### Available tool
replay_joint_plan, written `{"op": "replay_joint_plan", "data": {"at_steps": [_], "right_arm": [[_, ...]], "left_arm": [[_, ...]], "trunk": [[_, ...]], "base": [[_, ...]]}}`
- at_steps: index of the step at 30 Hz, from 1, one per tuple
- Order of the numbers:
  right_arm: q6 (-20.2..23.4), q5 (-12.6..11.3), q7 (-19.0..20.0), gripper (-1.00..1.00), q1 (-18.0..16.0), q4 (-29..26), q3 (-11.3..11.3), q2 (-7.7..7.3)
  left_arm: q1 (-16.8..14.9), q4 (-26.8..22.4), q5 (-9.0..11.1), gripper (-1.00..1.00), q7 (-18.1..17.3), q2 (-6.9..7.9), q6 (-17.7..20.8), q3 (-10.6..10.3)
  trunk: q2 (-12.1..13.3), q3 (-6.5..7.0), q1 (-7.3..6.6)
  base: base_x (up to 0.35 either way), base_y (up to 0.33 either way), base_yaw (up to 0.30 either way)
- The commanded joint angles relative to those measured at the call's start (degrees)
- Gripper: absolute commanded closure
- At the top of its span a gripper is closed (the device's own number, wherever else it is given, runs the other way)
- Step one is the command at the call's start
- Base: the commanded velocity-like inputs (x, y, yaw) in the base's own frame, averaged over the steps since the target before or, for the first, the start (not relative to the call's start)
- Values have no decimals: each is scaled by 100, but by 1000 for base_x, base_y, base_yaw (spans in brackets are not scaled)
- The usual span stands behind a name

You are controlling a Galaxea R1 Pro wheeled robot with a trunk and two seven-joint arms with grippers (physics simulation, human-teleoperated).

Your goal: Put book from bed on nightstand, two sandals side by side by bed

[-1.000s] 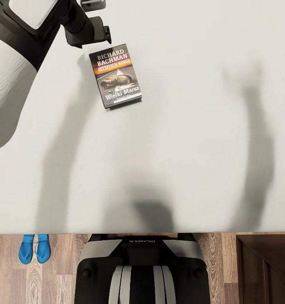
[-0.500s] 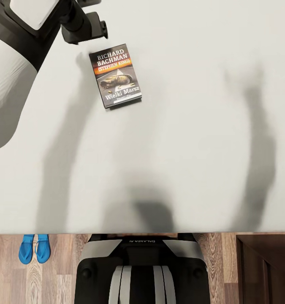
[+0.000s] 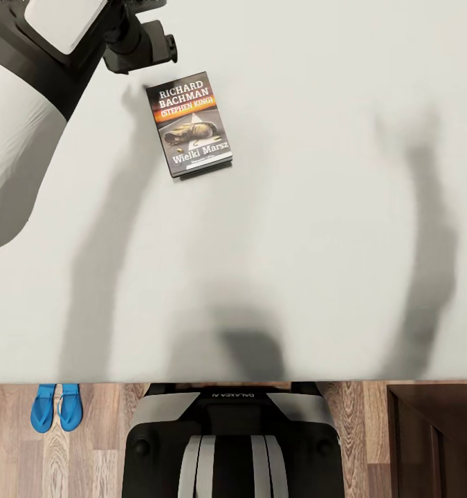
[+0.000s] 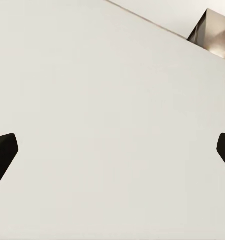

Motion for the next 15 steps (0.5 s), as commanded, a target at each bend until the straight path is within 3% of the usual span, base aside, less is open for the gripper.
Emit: {"op": "replay_joint_plan", "data": {"at_steps": [1, 6, 15], "right_arm": [[21, 61, 73, -100, -6, -5, -8, -10], [21, 58, 181, -100, 2, -7, -138, -52], [21, 64, 216, -100, 2, -5, -175, -63]], "left_arm": [[-3, -4, 48, -100, 44, -19, 0, -27], [5, 99, 47, -100, 17, -127, -5, -52], [16, 170, 25, -100, 14, -168, -3, -68]], "trunk": [[-1, -2, 0], [-1, -2, 0], [-1, -2, 0]], "base": [[0, 0, 0], [0, 0, 0], [0, 0, 0]]}}
